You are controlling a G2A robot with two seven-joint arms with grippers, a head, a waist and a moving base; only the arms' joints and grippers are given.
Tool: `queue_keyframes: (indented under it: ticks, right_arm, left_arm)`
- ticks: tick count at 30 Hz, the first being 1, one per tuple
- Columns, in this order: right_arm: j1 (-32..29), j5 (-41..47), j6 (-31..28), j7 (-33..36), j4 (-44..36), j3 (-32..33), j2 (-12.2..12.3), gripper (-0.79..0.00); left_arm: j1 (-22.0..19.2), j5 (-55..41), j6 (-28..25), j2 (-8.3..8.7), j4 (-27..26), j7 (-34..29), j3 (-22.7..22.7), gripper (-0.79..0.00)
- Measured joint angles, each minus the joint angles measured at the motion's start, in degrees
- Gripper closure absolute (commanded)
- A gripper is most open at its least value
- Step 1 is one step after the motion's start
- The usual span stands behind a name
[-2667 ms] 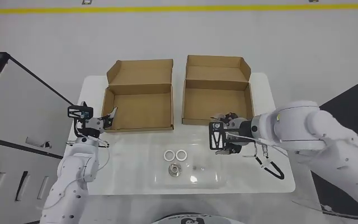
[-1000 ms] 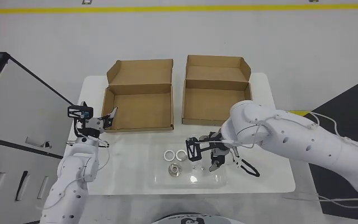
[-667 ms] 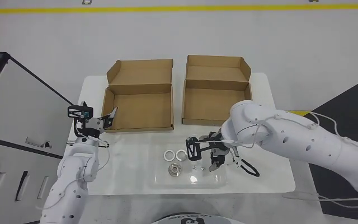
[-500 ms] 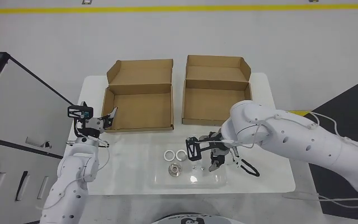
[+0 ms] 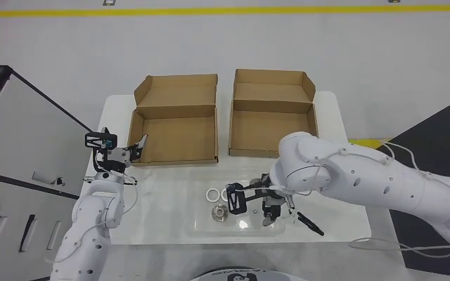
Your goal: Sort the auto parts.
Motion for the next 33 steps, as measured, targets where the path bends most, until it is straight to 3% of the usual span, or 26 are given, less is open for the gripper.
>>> queue_keyframes:
  ticks: [5, 11, 17, 25, 28, 31, 33]
  right_arm:
    - [-1.12, -0.46, 4.29, 4.31, 1.86, 0.0, -3.27, -0.785]
    - [-3.29, -2.53, 5.15, 5.16, 4.39, 0.0, -6.13, -0.785]
    - [-6.16, -5.85, 5.13, 5.14, 6.17, 0.0, -7.46, -0.785]
    - [-8.36, -9.62, 5.13, 5.14, 7.8, 0.0, -7.35, -0.785]
    - [-9.04, -10.72, 5.13, 5.15, 8.18, 0.0, -7.27, -0.711]
    - [-9.45, -11.17, 5.13, 5.15, 8.45, 0.0, -7.39, -0.57]
    - [-9.68, -11.51, 5.13, 5.15, 8.74, 0.0, -7.55, -0.533]
  left_arm:
    - [0.0, 0.0, 0.0, 0.0, 0.0, 0.0, 0.0, -0.785]
    - [0.0, 0.0, 0.0, 0.0, 0.0, 0.0, 0.0, -0.785]
    - [0.0, 0.0, 0.0, 0.0, 0.0, 0.0, 0.0, -0.785]
    - [0.0, 0.0, 0.0, 0.0, 0.0, 0.0, 0.0, -0.785]
    - [0.0, 0.0, 0.0, 0.0, 0.0, 0.0, 0.0, -0.785]
    - [0.0, 0.0, 0.0, 0.0, 0.0, 0.0, 0.0, -0.785]
    - [0.0, 0.0, 0.0, 0.0, 0.0, 0.0, 0.0, -0.785]
